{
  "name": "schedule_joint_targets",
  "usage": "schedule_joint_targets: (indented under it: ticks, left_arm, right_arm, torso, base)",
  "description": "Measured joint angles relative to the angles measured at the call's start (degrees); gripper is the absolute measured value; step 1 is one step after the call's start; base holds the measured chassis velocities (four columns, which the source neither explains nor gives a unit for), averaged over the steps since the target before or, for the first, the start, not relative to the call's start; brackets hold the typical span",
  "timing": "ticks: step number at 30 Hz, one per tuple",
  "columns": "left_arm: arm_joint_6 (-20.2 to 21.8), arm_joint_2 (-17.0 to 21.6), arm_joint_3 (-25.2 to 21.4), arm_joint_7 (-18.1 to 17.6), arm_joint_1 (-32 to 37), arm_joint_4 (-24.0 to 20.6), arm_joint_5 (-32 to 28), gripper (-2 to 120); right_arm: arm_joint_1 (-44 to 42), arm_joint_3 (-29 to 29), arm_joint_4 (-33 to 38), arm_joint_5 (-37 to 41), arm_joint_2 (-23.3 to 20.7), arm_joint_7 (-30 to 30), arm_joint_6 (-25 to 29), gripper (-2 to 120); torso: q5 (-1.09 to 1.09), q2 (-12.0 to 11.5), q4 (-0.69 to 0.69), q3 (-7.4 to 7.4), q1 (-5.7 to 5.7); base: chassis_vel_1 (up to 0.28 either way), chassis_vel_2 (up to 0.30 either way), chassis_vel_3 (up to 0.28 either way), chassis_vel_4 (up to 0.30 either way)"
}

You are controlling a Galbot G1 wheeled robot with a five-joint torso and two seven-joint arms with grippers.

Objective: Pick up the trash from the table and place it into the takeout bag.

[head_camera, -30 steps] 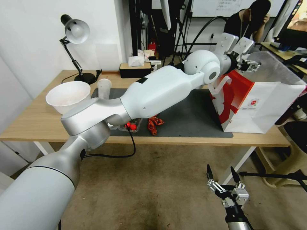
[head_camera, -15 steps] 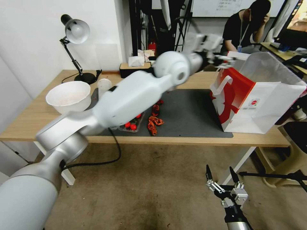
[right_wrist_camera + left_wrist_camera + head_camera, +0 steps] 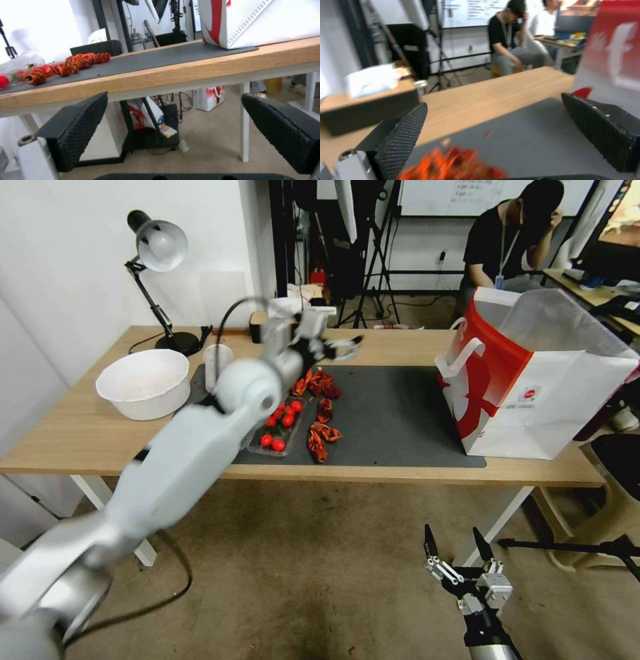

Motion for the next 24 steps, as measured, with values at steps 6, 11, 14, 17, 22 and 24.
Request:
schedule_joint_targets:
  ticks: [6, 11, 14, 17, 22, 24]
  left_arm:
    - [-4.1, 1.6, -8.9, 0.8, 12.0, -3.5, 9.6, 100]
    - [-9.3, 0.9, -15.7, 0.7, 23.1, -6.6, 17.2, 100]
    - [-11.0, 0.2, -18.5, 1.2, 28.1, -7.4, 20.2, 100]
    - [-11.8, -0.1, -20.8, 1.5, 31.8, -8.3, 21.3, 100]
    - [-12.8, -0.6, -23.9, 1.7, 36.1, -9.2, 21.6, 100]
    - [-13.4, -0.7, -25.3, 1.8, 37.8, -9.5, 21.9, 100]
  right_arm:
    - [-0.1, -0.2, 0.0, -0.2, 0.1, -0.1, 0.0, 100]
    - [-0.4, -0.2, 0.4, -0.3, 0.3, -0.7, -0.1, 100]
    - [-0.6, -0.2, 0.6, -0.3, 0.3, -1.0, -0.1, 100]
    - [-0.9, 0.0, 0.9, -0.4, 0.3, -1.0, -0.1, 100]
    - [-1.3, 0.1, 1.0, -0.5, 0.3, -1.1, -0.1, 100]
    - [-1.4, 0.1, 1.0, -0.5, 0.2, -1.2, -0.1, 100]
  torso:
    - [0.00, 0.0, 0.02, -0.01, 0.00]
    - [0.01, 0.0, 0.01, 0.00, -0.01]
    - [0.00, 0.0, 0.01, 0.00, -0.01]
    - [0.02, 0.0, 0.00, 0.00, 0.00]
    - [0.01, 0.0, 0.01, 0.00, 0.00]
    - [0.00, 0.0, 0.00, 0.00, 0.00]
  base:
    - [0.000, 0.000, 0.000, 0.000]
    - [0.000, 0.000, 0.000, 0.000]
    - [0.000, 0.000, 0.000, 0.000]
    - [0.000, 0.000, 0.000, 0.000]
    - [0.000, 0.000, 0.000, 0.000]
    - [0.000, 0.000, 0.000, 0.000]
